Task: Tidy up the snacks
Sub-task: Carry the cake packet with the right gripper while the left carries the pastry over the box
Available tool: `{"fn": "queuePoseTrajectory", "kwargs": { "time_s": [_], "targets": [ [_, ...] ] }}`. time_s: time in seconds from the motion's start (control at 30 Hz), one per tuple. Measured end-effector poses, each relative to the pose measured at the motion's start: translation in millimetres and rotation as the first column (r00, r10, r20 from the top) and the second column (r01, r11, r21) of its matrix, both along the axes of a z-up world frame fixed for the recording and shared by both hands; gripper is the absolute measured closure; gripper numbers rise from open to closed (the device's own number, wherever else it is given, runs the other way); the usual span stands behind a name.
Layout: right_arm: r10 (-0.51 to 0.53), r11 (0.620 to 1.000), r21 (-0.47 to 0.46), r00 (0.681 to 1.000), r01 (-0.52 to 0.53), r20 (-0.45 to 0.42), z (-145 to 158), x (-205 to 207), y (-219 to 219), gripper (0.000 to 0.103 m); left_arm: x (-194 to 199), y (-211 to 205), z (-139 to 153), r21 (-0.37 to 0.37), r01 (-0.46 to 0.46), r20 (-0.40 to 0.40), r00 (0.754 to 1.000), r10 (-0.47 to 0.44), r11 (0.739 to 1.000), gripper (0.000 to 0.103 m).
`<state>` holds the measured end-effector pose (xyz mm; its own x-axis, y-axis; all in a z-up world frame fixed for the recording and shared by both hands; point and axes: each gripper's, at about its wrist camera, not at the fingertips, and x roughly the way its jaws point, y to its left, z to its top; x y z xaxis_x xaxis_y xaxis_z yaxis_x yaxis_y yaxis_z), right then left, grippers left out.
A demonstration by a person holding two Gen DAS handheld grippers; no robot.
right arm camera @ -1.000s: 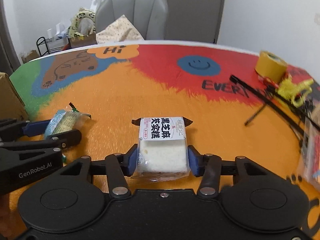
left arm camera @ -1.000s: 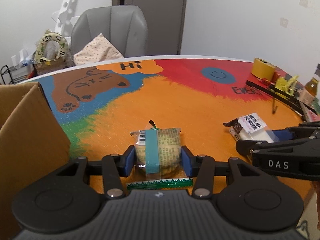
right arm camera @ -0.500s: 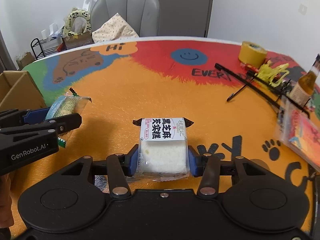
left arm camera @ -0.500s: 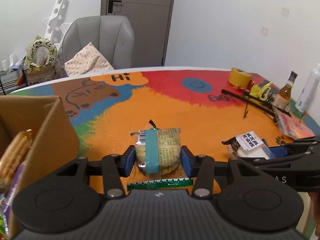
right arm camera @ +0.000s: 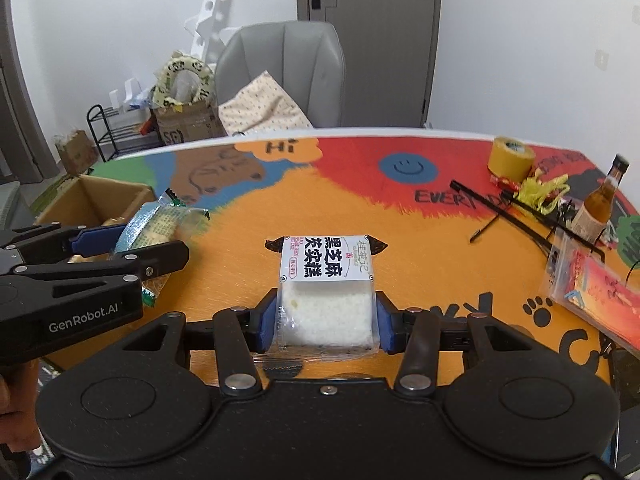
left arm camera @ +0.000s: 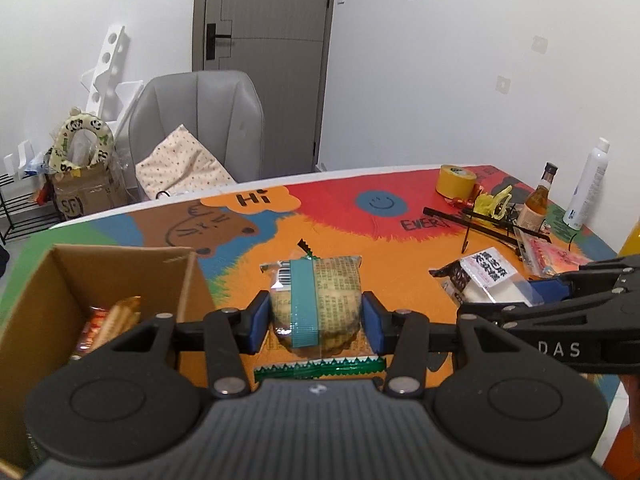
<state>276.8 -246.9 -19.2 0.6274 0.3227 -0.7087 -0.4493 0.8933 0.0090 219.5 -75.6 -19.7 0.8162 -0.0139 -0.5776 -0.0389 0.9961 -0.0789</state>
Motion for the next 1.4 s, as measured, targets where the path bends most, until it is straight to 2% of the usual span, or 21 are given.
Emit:
{"fn": "queuePoseTrajectory", "kwargs": {
  "time_s": [0.33,0.7,1.2,1.4],
  "targets": [
    [0.051,0.998,0.036,0.997,-0.053,0.056,27,-24,20,0.057,-33,17,32,0.022,0.002,0.058,0.998,-0.004,1.0,0.056],
    [0.092,0.994,0.054,0.992,-0.097,0.083,38,-35,52,0.057,-58,60,51,0.033,-0.034,0.095,0.995,0.031,0.999,0.056],
    [0.173,0.979,0.096,0.983,-0.178,0.058,37,-21,115,0.057,-53,139,46,0.032,-0.126,0.071,0.99,0.124,0.991,0.056],
    [0.185,0.977,0.106,0.982,-0.187,0.033,33,-13,136,0.057,-49,158,40,0.025,-0.129,0.059,0.99,0.127,0.991,0.056]
  ]
}}
